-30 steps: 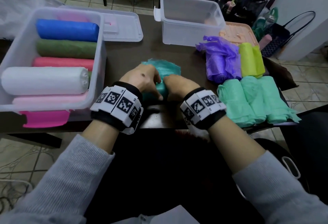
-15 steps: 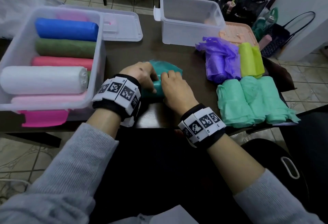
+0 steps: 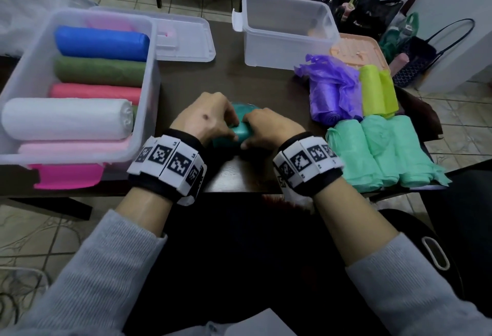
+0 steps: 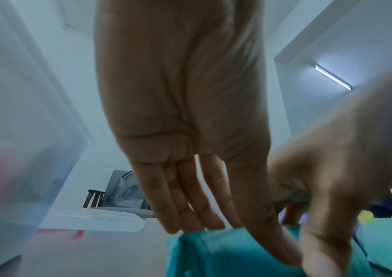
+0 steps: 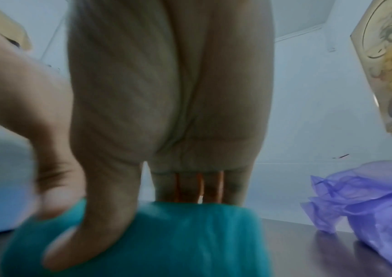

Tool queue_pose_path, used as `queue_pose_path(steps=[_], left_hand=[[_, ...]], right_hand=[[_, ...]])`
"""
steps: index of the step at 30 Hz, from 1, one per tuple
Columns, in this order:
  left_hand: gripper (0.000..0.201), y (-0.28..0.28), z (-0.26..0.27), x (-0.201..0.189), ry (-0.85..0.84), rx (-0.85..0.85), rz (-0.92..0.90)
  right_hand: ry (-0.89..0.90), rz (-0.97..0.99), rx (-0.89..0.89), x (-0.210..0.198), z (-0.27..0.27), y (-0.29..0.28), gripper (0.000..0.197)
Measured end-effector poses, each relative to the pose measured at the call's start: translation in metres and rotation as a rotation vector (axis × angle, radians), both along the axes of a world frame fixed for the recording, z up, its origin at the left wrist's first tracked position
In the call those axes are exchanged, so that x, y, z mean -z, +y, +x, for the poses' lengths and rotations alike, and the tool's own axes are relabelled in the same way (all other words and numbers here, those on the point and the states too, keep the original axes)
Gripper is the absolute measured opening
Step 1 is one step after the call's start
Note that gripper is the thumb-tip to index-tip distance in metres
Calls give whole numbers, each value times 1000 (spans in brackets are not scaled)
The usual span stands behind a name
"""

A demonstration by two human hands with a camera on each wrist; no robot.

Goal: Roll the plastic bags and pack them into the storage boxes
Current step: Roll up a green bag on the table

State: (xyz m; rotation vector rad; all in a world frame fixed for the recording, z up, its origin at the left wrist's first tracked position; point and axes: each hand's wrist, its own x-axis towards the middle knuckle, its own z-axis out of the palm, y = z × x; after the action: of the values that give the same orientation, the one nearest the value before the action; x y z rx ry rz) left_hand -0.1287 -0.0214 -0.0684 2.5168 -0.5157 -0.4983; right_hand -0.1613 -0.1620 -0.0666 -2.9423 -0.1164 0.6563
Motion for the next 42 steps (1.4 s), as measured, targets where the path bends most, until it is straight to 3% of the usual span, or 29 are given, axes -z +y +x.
queue_pose_path(steps=[6, 14, 17, 21, 23, 24, 27, 29, 32, 38, 42], left_hand=[[67, -4, -6, 3, -25, -18, 60], [59, -5, -3, 4, 16, -8, 67], [59, -5, -2, 2, 53, 16, 62], [60, -4, 1, 0, 71, 4, 62], [60, -4, 1, -1, 69, 6, 63], [60, -4, 1, -2, 71, 6, 61], [61, -4, -1, -1, 81, 3, 52], [62, -4, -2, 0, 72, -2, 46], [62, -3, -2, 0, 59, -5, 43], [60, -1, -3, -4, 88, 15, 23], [60, -1, -10, -8, 35, 40, 58]], right_hand=[[124, 189, 62, -3, 19, -22, 61], [163, 251, 56, 0, 21, -35, 48], [199, 188, 76, 2, 22, -37, 68], [229, 254, 120, 7, 14, -31, 117], [233, 185, 110, 10, 12, -25, 125], [224, 146, 117, 12, 12, -23, 123], [166, 115, 109, 16, 10, -18, 83], [116, 120, 75, 18, 6, -16, 70], [3, 155, 27, 19, -3, -13, 66], [-114, 104, -23, 27, -29, -9, 75], [-47, 208, 47, 17, -24, -8, 64]])
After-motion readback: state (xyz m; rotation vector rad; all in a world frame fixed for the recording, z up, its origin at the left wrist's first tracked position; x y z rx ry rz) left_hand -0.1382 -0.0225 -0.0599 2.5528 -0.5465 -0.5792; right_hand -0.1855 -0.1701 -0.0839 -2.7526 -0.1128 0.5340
